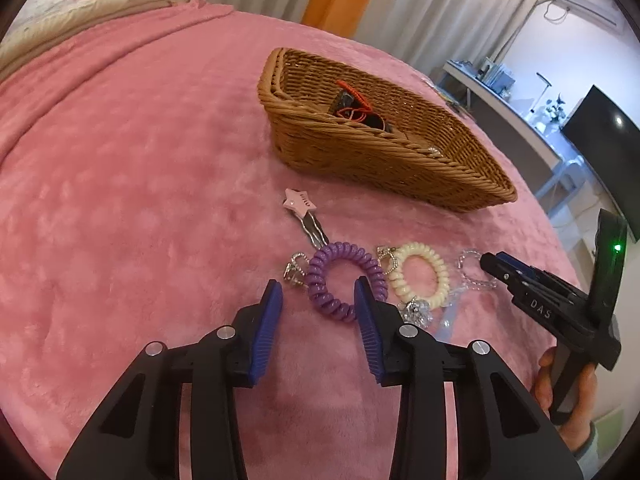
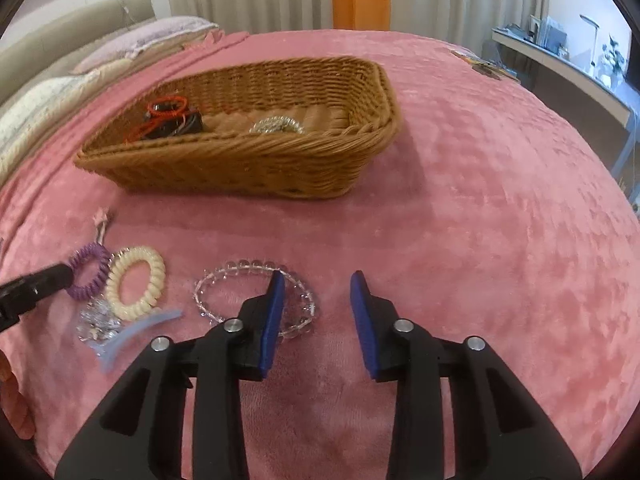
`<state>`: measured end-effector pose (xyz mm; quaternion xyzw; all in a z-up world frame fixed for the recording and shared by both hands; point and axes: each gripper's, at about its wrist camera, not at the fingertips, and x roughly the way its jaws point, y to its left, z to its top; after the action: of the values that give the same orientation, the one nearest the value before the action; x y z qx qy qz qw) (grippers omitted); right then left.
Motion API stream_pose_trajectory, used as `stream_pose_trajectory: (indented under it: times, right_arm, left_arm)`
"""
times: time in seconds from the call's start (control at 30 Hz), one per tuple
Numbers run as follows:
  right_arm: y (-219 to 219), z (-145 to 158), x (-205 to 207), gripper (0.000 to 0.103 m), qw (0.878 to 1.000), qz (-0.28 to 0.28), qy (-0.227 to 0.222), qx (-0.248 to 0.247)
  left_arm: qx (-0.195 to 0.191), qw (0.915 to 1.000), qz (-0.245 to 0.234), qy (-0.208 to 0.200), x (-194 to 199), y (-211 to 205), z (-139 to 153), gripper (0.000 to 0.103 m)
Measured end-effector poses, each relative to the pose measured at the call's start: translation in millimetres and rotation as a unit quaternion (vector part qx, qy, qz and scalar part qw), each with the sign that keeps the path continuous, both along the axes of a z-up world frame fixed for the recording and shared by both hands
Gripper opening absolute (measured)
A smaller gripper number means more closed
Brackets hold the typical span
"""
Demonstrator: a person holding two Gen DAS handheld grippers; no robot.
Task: Organize jewelry
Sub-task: 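Grasp the purple coil bracelet with the left tool while the right tool grasps the clear bracelet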
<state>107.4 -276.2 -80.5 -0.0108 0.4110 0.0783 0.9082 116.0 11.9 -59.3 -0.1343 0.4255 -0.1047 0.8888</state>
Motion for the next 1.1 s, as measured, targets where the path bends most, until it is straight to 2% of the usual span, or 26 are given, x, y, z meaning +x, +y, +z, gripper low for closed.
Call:
stream_pose_trajectory:
  times: [0.13,0.17,0.3,0.43,0.6,0.8,0.9,0.97,1.03,1.1]
  right_arm:
    - [13,-2,1,0.021,0.999,0.007,-0.003,-0.032]
    - [15,-2,1,0.015,0.999,0.010,-0.003,-0.036]
    - [19,-2,-5,0.007,0.999,0.014,-0.007,-0.050]
    - [14,2,-15,0.006,0.999,0.002,-0.002,-0.042]
    - [2,7,-36,0.006,1.000,-0.017,0.016,-0.010]
    - [-5,7,-63,0.007,0.999,-0.014,0.035,0.038]
    - [-9,6,-64,0.009,0.998,-0.009,0.038,0.048]
    - [-14,8,-64,0.020,0.997,-0.009,0.041,0.061]
    - [-14,13,-63,0.032,0.998,-0.007,0.031,0.051]
    - [-11,17,-60,0.032,0.999,-0.003,0.019,0.033]
  left_arm:
    - [0.032,0.9994,0.008,0.001,5,-12,0,0.035]
    - [0.046,0.9989,0.010,0.001,6,-15,0,0.033]
    - [0.067,0.9977,0.008,0.001,2,-19,2,0.026]
    - [0.069,0.9976,-0.002,0.004,-12,-16,4,0.015]
    - [0.071,0.9974,-0.013,0.006,-26,-13,5,0.013]
    - [0.068,0.9974,-0.025,0.004,-39,-13,3,0.013]
    - [0.062,0.9976,-0.029,-0.003,-40,-12,1,0.014]
    - [0.049,0.9983,-0.029,-0.008,-41,-9,0,0.015]
    - [0.038,0.9988,-0.029,-0.012,-42,-6,-2,0.015]
    - [0.024,0.9991,-0.029,-0.016,-43,-3,-3,0.016]
